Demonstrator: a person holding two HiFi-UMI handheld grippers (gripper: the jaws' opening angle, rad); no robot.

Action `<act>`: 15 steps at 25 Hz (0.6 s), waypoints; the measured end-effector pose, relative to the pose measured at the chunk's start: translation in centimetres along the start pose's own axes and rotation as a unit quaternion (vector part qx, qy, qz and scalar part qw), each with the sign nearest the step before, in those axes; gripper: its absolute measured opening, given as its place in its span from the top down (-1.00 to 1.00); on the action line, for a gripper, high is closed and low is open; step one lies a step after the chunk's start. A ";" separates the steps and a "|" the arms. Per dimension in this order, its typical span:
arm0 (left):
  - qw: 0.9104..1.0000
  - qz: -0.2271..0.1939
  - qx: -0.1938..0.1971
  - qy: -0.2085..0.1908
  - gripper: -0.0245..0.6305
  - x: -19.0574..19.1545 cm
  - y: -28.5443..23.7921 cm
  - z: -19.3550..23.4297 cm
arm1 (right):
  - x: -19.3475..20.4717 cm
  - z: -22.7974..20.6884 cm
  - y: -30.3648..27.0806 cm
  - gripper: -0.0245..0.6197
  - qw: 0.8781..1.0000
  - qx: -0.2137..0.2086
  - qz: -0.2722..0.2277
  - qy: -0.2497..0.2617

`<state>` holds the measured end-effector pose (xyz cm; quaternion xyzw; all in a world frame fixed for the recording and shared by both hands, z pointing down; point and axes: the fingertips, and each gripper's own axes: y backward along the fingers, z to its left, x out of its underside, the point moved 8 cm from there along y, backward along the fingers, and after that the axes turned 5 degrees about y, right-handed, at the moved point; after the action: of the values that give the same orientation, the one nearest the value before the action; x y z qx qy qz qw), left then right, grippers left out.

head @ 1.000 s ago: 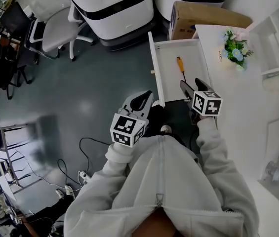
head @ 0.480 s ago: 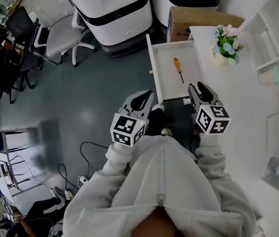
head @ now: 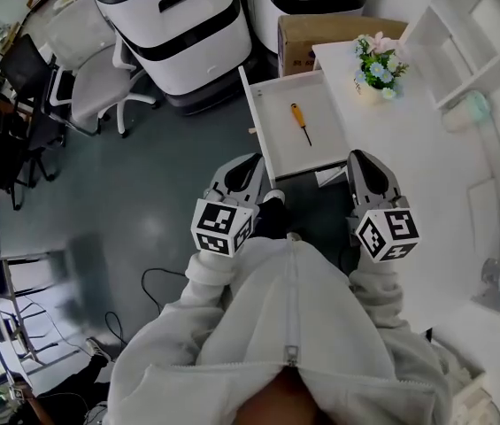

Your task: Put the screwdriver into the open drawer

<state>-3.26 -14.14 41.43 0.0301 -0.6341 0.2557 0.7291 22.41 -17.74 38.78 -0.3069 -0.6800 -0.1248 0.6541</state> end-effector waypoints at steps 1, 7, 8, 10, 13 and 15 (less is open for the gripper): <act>1.000 -0.005 -0.002 -0.002 0.87 -0.1 0.0 -0.1 | 0.1 -0.1 0.6 0.79 1.000 0.006 -0.007 0.003; 1.000 -0.020 -0.001 -0.005 0.87 -0.1 -0.2 -1.1 | 1.2 -0.7 2.8 0.81 0.999 0.041 -0.017 0.007; 1.000 -0.021 -0.001 -0.005 0.87 -0.1 -0.2 -1.2 | 1.3 -0.7 2.9 0.82 0.999 0.042 -0.017 0.005; 1.000 -0.021 -0.002 -0.006 0.87 -0.2 -0.1 -1.3 | 1.3 -0.6 2.8 0.82 0.999 0.040 -0.017 0.005; 1.000 -0.022 -0.004 -0.006 0.87 -0.2 0.0 -1.3 | 1.4 -0.3 2.6 0.82 0.999 0.036 -0.013 0.006; 1.000 -0.021 -0.003 -0.005 0.87 -0.1 0.0 -1.3 | 1.5 -0.2 2.5 0.82 0.999 0.035 -0.010 0.004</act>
<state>-2.09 -13.68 41.10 0.0423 -0.6378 0.2380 0.7313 24.09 -15.56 39.69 -0.2768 -0.6846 -0.1090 0.6655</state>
